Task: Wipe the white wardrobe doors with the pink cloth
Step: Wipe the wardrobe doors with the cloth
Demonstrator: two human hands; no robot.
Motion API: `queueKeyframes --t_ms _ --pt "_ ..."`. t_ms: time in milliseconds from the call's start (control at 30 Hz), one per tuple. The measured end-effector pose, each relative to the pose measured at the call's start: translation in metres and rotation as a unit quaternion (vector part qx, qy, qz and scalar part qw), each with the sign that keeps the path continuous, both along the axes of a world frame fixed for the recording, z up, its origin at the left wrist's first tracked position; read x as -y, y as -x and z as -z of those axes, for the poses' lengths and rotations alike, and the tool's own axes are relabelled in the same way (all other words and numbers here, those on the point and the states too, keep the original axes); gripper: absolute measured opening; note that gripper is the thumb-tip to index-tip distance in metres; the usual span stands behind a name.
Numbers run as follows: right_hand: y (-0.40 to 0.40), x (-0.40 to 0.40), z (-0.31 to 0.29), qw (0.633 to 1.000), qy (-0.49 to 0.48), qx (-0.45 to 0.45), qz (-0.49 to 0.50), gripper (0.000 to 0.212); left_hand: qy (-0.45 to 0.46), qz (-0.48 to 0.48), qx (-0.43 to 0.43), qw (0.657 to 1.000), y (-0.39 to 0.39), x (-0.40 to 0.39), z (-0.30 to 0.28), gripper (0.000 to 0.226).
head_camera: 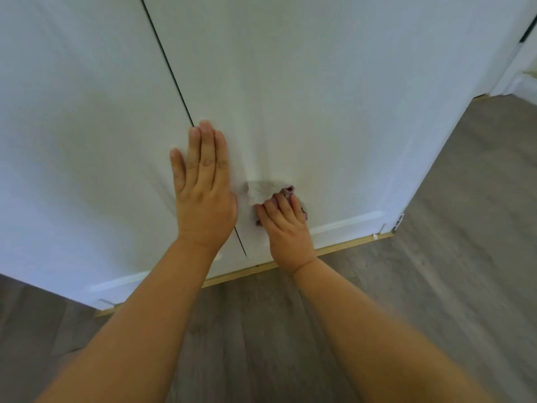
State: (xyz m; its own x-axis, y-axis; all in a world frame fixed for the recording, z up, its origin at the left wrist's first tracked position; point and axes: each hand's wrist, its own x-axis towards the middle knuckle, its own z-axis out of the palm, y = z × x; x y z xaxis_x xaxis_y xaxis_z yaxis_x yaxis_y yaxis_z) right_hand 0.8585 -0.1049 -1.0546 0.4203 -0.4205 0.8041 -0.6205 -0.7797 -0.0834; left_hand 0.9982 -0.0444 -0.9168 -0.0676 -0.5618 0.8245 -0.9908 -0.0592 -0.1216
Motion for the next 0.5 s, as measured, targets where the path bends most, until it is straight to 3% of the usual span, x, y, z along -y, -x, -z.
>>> queueKeyframes --t_ms 133,333,400,500 --pt "0.013 -0.013 0.046 0.999 -0.021 -0.044 -0.001 0.044 -0.004 -0.013 0.010 1.000 0.004 -0.002 0.008 0.090" --pt "-0.002 -0.041 0.054 0.981 -0.193 0.028 0.011 0.049 -0.011 -0.016 0.015 1.000 0.006 -0.005 0.007 0.087" --pt "-0.013 -0.054 0.039 0.935 -0.329 0.136 -0.001 0.031 -0.015 -0.020 0.014 1.000 0.007 -0.005 0.007 0.088" --pt "-0.033 -0.067 0.011 0.802 -0.497 0.329 0.044 0.027 -0.019 -0.023 0.008 1.000 0.010 -0.005 0.006 0.090"
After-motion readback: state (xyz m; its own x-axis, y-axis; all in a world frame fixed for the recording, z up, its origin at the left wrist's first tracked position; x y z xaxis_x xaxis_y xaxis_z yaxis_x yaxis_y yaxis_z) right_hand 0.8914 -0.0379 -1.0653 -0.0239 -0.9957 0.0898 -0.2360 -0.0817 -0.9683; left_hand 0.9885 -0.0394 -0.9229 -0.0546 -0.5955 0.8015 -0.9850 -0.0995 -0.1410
